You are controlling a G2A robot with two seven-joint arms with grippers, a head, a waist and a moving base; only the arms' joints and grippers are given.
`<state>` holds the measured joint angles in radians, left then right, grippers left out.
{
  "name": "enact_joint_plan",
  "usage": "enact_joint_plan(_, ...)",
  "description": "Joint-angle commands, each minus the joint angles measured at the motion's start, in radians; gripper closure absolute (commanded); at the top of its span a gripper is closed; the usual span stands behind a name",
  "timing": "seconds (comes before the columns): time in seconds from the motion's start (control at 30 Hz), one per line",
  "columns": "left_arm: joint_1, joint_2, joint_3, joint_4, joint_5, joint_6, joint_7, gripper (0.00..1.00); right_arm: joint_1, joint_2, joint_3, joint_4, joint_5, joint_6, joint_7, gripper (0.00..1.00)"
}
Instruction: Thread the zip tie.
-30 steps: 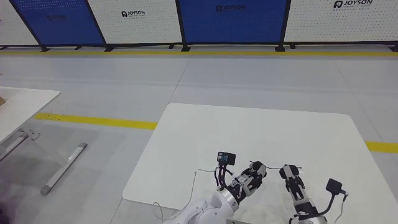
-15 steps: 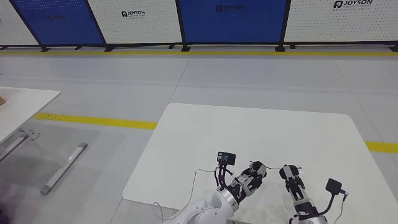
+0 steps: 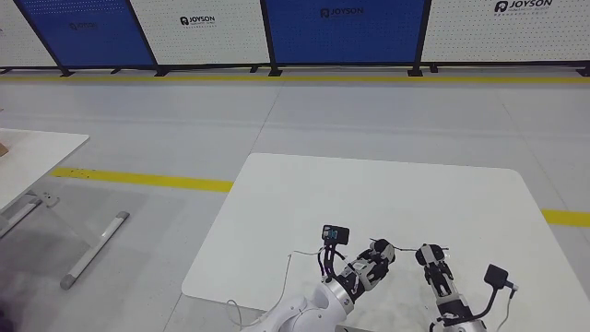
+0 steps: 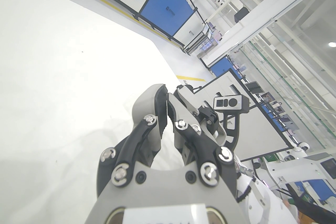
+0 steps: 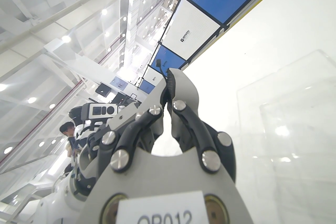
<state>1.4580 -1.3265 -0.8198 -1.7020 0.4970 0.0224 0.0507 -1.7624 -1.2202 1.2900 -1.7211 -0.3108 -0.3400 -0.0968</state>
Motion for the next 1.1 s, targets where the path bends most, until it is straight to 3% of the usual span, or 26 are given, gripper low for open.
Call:
enact_joint_plan(0.0,0.0,0.0,0.0,0.0,0.0,0.0,0.0,1.0,-0.001,0.0,0.0,-0.001,-0.001,0.0,0.0,1.0)
enact_joint_plan(1.07,0.0,0.0,0.0,0.0,0.0,0.0,0.0,1.0,-0.014,-0.006,0.008,-0.017,-0.016,0.0,-0.014,1.0)
